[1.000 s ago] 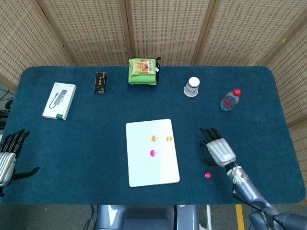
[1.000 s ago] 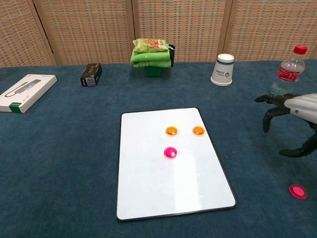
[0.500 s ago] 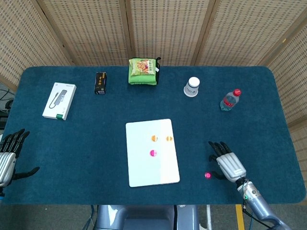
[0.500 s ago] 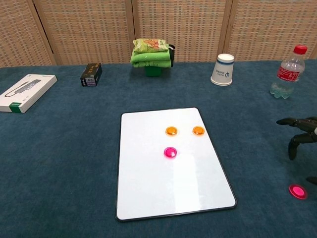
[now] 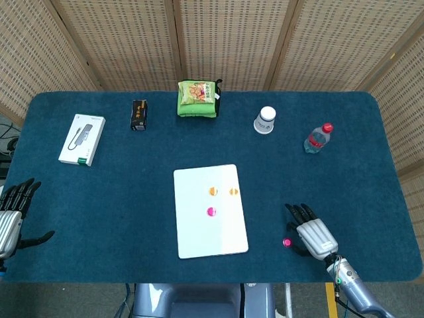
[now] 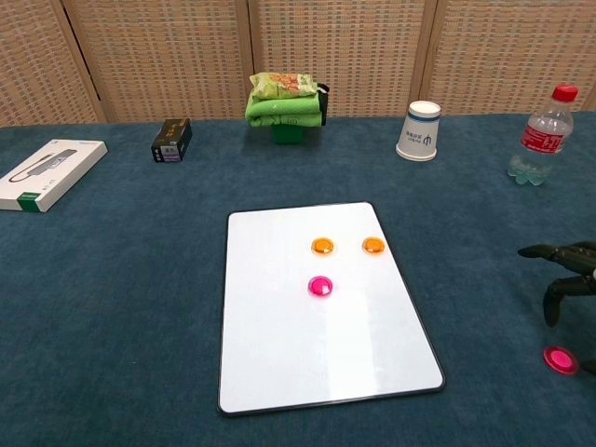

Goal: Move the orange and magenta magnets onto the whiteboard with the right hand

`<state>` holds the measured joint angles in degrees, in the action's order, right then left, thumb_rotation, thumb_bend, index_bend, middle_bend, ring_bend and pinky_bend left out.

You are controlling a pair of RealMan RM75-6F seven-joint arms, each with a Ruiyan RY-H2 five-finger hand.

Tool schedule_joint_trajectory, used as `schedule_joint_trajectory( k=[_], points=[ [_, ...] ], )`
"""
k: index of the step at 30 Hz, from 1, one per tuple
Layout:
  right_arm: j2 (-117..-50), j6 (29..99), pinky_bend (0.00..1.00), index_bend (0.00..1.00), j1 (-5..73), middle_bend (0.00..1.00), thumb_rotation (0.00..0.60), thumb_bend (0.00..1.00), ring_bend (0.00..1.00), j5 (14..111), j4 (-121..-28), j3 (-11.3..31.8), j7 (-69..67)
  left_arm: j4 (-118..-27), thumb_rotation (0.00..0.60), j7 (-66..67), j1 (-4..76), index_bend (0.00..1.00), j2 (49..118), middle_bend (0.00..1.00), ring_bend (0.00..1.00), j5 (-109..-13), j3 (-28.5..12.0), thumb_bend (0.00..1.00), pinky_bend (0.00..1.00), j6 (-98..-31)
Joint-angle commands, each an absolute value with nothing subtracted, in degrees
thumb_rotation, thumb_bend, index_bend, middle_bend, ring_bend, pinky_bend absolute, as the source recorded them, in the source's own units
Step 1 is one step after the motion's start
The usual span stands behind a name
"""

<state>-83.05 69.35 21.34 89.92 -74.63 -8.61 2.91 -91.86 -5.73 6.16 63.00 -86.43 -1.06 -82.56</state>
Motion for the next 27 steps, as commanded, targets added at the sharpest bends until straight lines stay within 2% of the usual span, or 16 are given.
schedule_joint_trajectory(
  k=[1,27],
  points=[
    [-83.3,69.4,0.00,0.40,21.0,0.00,0.600,0.34,0.00,90.3,-74.3,-8.7,2.9,-91.9,0.600,-5.7,6.2,0.00,63.0,0.00,0.00,-86.4,-1.1,0.00,0.00,-82.6],
    [-85.5,67.9,0.00,0.40,20.2,0.00,0.600,0.34,0.00,92.7,-72.6,-7.7,3.1,-91.9,0.600,-5.5,6.1,0.00,63.1,0.00,0.00,-86.3,-1.1,0.00,0.00,-82.7]
  ],
)
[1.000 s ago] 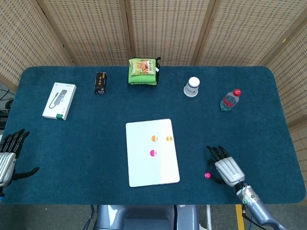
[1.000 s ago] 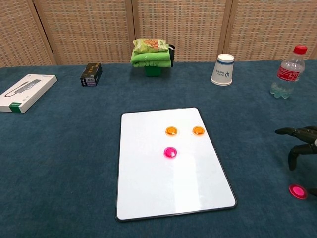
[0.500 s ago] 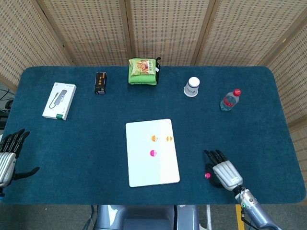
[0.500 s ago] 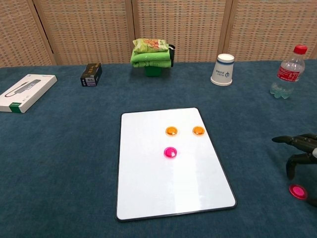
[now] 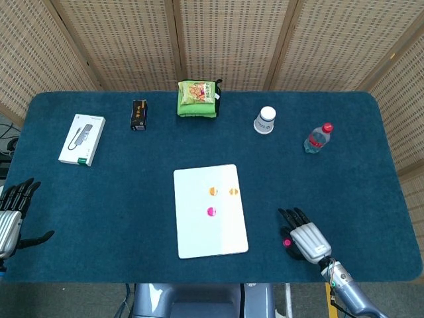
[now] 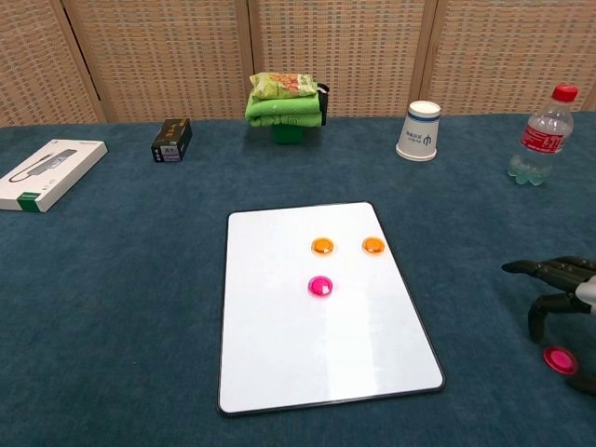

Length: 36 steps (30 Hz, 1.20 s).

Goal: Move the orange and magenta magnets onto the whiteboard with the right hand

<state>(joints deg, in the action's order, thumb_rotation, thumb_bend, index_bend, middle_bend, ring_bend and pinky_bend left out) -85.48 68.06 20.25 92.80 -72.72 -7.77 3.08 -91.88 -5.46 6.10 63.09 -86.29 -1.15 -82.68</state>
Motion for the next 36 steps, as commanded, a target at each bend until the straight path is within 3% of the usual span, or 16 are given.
schedule_joint_trajectory(
  k=[1,6,12,24,30,36],
  points=[
    [-85.6,67.7,0.00,0.40,20.2,0.00,0.600,0.34,0.00,92.7,-72.5,-7.6,3.0,-91.9,0.600,-5.4,6.1,0.00,63.1,0.00,0.00,-86.3,-1.2,0.00,0.00,-82.7],
    [-85.7,67.2,0.00,0.41,20.1,0.00,0.600,0.34,0.00,92.6,-71.9,-7.5,2.7,-91.9,0.600,-5.4,6.1,0.00,63.1,0.00,0.00,-86.3,-1.1,0.00,0.00,-82.7],
    [-85.8,67.2,0.00,0.56,20.0,0.00,0.600,0.36,0.00,93.0,-71.9,-7.5,2.3,-91.9,0.600,-5.3,6.1,0.00,63.1,0.00,0.00,-86.2,-1.2,0.00,0.00,-82.7],
    [-84.7,67.5,0.00,0.58,20.6,0.00,0.600,0.36,0.00,93.6,-73.8,-6.5,1.9,-91.9,0.600,-5.4,6.1,0.00,63.1,0.00,0.00,-86.3,-1.1,0.00,0.00,-82.6],
    [-80.6,61.2,0.00,0.58,28.4,0.00,0.600,0.36,0.00,91.9,-83.2,0.1,3.9,-92.0,0.600,-5.1,6.1,0.00,63.1,0.00,0.00,-86.2,-1.2,0.00,0.00,-82.6],
    [-81.1,52.2,0.00,0.58,35.2,0.00,0.600,0.36,0.00,85.1,-88.2,6.1,9.4,-92.0,0.600,-5.2,6.1,0.00,63.1,0.00,0.00,-86.0,-1.2,0.00,0.00,-82.5]
  ],
)
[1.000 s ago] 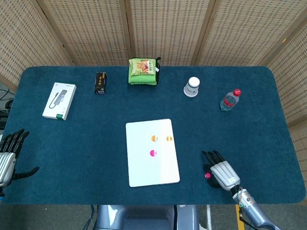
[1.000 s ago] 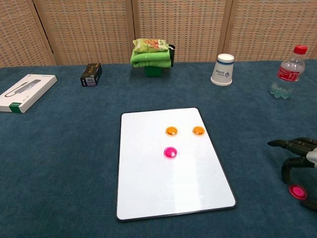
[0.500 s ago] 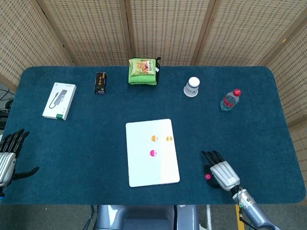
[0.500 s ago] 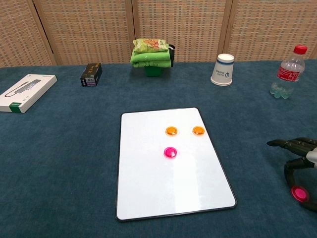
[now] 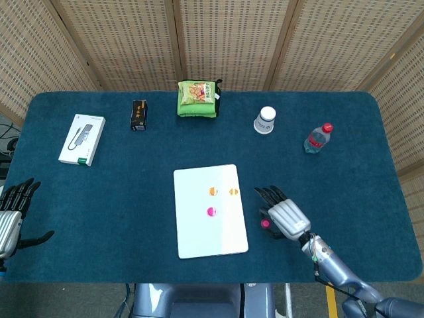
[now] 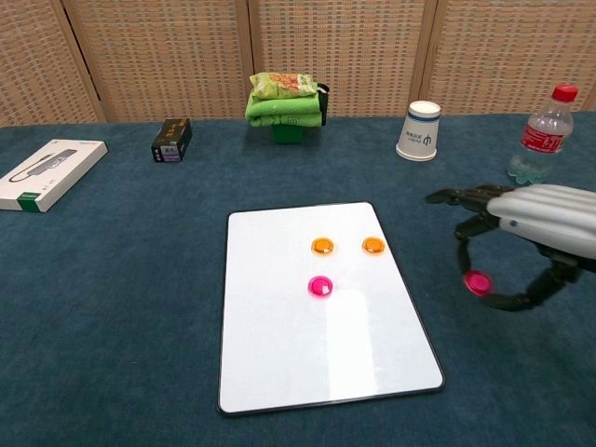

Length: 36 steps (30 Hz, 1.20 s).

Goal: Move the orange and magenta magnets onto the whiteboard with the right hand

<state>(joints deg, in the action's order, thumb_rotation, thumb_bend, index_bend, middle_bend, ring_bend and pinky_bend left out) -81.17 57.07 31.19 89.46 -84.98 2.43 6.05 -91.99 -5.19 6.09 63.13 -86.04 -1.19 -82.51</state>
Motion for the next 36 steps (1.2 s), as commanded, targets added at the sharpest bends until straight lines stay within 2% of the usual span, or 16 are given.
schedule_joint_trajectory(
  k=[1,5,9,18,36],
  points=[
    [-81.7,50.4,0.00,0.58,36.4,0.00,0.600,0.36,0.00,83.0,-88.7,7.2,10.4,-92.0,0.600,-5.3,6.1,0.00,63.1,0.00,0.00,-85.9,-1.2,0.00,0.00,-82.4],
    [-84.6,46.6,0.00,0.58,39.4,0.00,0.600,0.37,0.00,75.8,-88.9,9.8,14.6,-91.9,0.600,-5.7,6.1,0.00,63.0,0.00,0.00,-85.9,-1.2,0.00,0.00,-82.3],
    [-87.8,45.8,0.00,0.58,41.1,0.00,0.600,0.36,0.00,71.6,-88.7,9.7,19.0,-91.8,0.600,-6.3,6.2,0.00,62.8,0.00,0.00,-86.0,-1.1,0.00,0.00,-82.1],
    [-92.4,46.3,0.00,0.58,43.3,0.00,0.600,0.36,0.00,66.3,-86.0,8.9,25.0,-91.8,0.600,-6.6,6.2,0.00,62.7,0.00,0.00,-86.1,-1.0,0.00,0.00,-82.0],
    [-95.5,47.2,0.00,0.58,46.0,0.00,0.600,0.36,0.00,60.2,-83.0,8.4,29.3,-92.0,0.600,-6.6,6.3,0.00,62.6,0.00,0.00,-85.9,-1.1,0.00,0.00,-81.8]
  ],
)
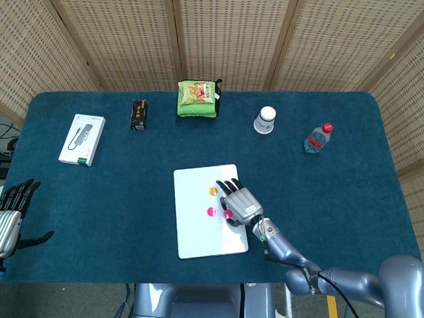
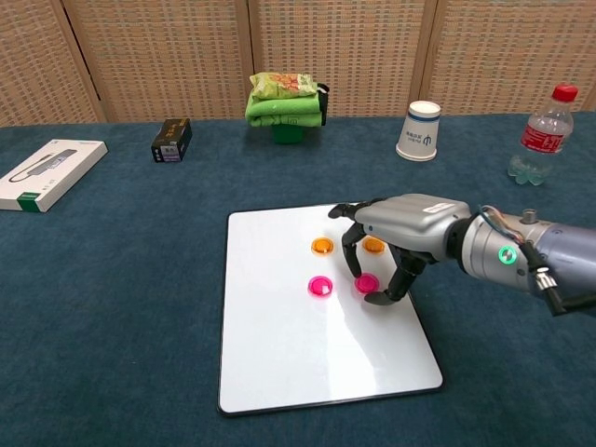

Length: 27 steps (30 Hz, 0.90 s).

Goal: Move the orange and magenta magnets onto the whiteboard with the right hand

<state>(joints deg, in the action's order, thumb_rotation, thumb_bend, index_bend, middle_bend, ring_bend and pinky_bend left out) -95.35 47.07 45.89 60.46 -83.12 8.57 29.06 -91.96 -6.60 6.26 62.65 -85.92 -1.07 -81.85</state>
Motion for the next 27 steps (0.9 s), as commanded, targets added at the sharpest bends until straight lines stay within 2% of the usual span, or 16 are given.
schedule_joint_trajectory(
  k=[1,14,20,27],
  points=[
    [-95.5,47.2,0.00,0.58,46.1,0.00,0.600,0.36,0.00,60.0,-82.9,8.4,29.4,-92.0,0.600,-6.7,6.3,0.00,62.6,0.00,0.00,-85.9,-1.1,0.00,0.00,-81.8],
    [-95.8,47.6,0.00,0.58,47.2,0.00,0.600,0.36,0.00,57.6,-82.3,7.8,30.4,-92.0,0.600,-7.1,6.3,0.00,62.5,0.00,0.00,-85.9,-1.0,0.00,0.00,-81.7],
    [-95.9,47.7,0.00,0.52,47.5,0.00,0.600,0.36,0.00,57.4,-82.4,7.5,30.3,-92.0,0.600,-7.2,6.3,0.00,62.5,0.00,0.00,-85.9,-1.0,0.00,0.00,-81.7],
    [-96.1,47.9,0.00,0.50,47.7,0.00,0.600,0.36,0.00,57.4,-82.0,7.2,30.0,-92.1,0.600,-7.2,6.3,0.00,62.4,0.00,0.00,-85.9,-1.0,0.00,0.00,-81.6]
  ],
)
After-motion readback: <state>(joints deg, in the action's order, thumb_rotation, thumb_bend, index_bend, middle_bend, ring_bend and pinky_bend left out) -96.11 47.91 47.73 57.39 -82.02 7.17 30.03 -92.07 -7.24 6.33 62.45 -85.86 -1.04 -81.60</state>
